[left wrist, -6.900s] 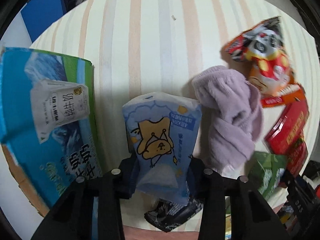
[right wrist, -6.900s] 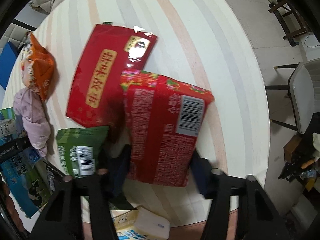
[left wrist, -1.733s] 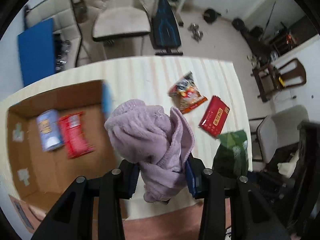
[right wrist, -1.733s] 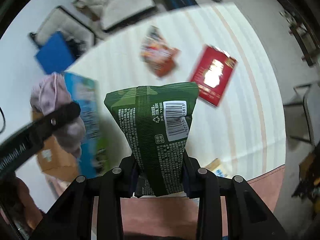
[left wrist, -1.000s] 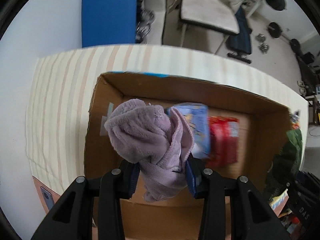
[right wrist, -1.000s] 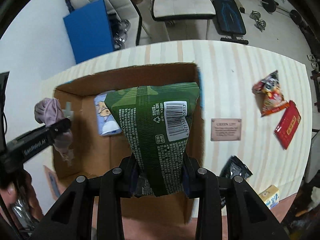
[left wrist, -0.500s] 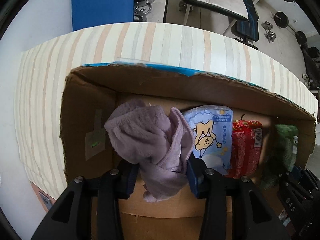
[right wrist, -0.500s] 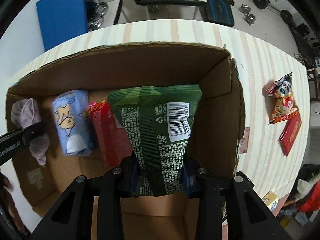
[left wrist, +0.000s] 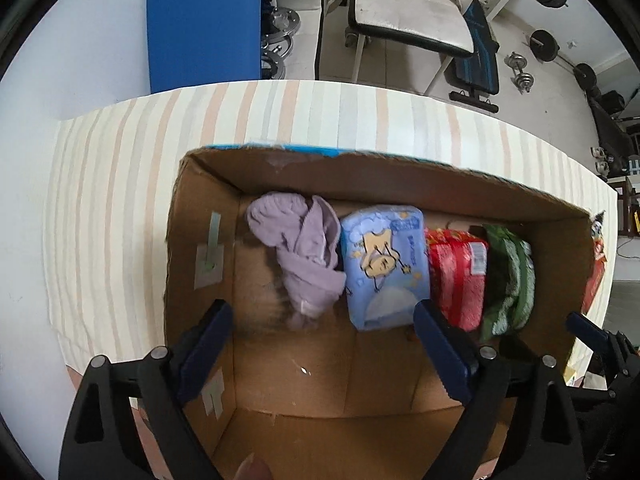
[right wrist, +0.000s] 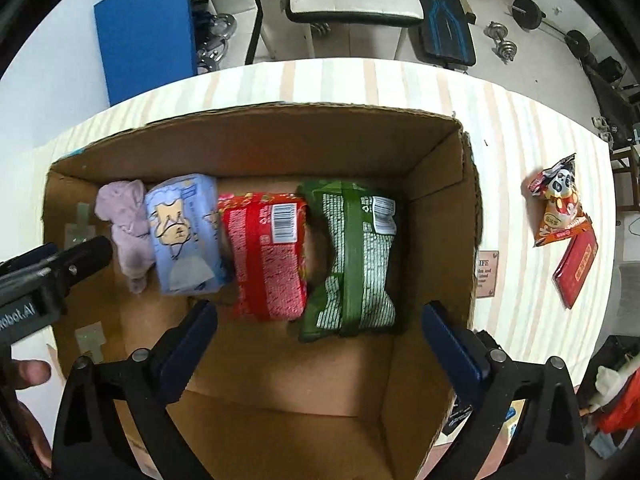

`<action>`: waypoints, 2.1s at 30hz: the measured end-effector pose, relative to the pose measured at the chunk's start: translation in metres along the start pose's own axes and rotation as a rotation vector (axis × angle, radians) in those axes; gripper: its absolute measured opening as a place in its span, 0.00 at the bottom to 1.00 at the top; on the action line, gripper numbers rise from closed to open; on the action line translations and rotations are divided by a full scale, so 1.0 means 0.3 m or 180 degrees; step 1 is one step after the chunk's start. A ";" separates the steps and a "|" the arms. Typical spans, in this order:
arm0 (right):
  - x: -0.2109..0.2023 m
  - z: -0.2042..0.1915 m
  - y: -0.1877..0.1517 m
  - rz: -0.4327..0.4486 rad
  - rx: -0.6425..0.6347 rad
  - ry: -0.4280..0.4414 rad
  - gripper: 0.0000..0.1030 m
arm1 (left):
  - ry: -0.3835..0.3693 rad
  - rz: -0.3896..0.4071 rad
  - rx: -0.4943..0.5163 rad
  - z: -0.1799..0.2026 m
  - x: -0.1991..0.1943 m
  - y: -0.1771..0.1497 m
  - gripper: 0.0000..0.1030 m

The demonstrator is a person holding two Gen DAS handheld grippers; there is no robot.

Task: Organize soft objects
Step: 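Carry cloth and green bag into the box and release both beside the packs, then grasp the black pouch with left tool while right grasps the milk carton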

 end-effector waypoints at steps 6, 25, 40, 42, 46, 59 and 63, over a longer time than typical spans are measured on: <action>-0.092 -0.017 -0.043 0.0136 -0.0037 0.0109 1.00 | 0.0099 0.0282 0.0098 0.024 -0.109 -0.056 0.90; -0.455 0.151 -0.240 0.0723 0.0182 0.0632 1.00 | 0.0097 0.1099 0.0392 0.259 -0.514 -0.224 0.90; -0.240 0.998 -0.675 0.0204 0.1956 0.0305 1.00 | -0.0147 0.0110 0.2182 1.086 -0.110 -0.428 0.90; -0.176 1.063 -0.727 0.0111 0.2108 0.0296 1.00 | -0.0040 -0.0173 0.2346 1.166 0.016 -0.477 0.90; -0.042 1.139 -0.792 -0.0047 0.2366 0.0331 1.00 | 0.0080 -0.0677 0.2501 1.261 0.231 -0.552 0.90; 0.198 1.139 -0.827 -0.0423 0.2705 0.0578 0.85 | 0.0234 -0.1273 0.2315 1.254 0.511 -0.671 0.75; 0.224 1.130 -0.838 -0.0514 0.2649 0.0503 0.74 | 0.0189 -0.1163 0.2314 1.260 0.490 -0.693 0.50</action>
Point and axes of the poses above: each gripper's, at about its wrist camera, not at the fingertips, and x roughly the way its jaws point, z to its right, y to its top, the point moved 5 cm from there along x, roughly the way its jaws point, and after that the axes turned 10 degrees about z, right-handed, at the moved point
